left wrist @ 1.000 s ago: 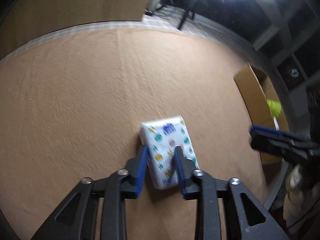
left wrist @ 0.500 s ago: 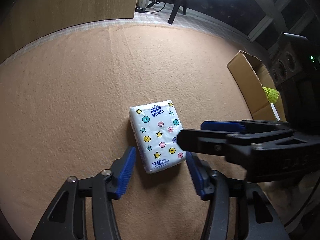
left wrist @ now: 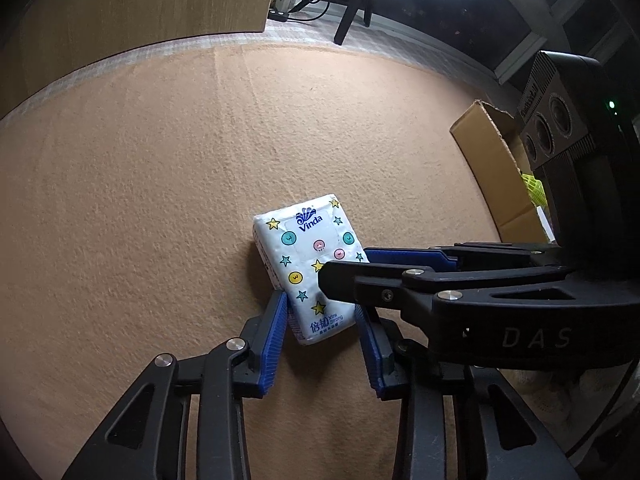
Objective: Organize objects
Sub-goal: 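Lift the tissue pack with both tools and carry it over the box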
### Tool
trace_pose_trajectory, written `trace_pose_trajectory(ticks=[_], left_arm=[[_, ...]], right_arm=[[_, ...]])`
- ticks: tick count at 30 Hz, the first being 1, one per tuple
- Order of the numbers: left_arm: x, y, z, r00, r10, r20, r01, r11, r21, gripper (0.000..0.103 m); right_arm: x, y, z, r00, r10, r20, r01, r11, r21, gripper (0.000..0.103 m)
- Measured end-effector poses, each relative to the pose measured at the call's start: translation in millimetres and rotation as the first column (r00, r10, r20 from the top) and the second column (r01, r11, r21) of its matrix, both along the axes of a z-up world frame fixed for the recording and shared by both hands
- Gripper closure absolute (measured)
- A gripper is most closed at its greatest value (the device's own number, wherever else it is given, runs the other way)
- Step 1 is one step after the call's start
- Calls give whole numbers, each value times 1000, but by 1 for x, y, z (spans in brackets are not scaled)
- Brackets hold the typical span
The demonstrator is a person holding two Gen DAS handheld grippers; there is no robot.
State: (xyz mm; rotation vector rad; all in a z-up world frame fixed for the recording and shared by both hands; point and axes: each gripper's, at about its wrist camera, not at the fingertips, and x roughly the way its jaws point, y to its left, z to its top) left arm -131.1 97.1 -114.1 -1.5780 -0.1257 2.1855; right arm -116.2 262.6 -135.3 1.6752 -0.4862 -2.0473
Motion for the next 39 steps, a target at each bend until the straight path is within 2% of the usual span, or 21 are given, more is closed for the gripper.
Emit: trace_pose_trajectory(ticks=[9,14,28,33,39], left_arm=[[2,26,21,998,-44,-41,44,999,11,67],[-6,56,38,993,-87,-78,89,996,23,67],[-33,193,82,957,-235,-171,242,970,22,68],[-43,242,89,944,-274,-185,281,960,13,68],[-54,281,86,938,-299,-177,305,952,6,68]], right_arm=[[21,19,29,997,-45,-62,46,999,20,71],[27,49,50,990,-82,-114,88,995,43,71],[5,171,84,959,-192,-206,218,970,111,71],[0,213,85,948,-236,-215,265,957,116,70],[-8,248,79,942,-267,-205,295,948,120,70]])
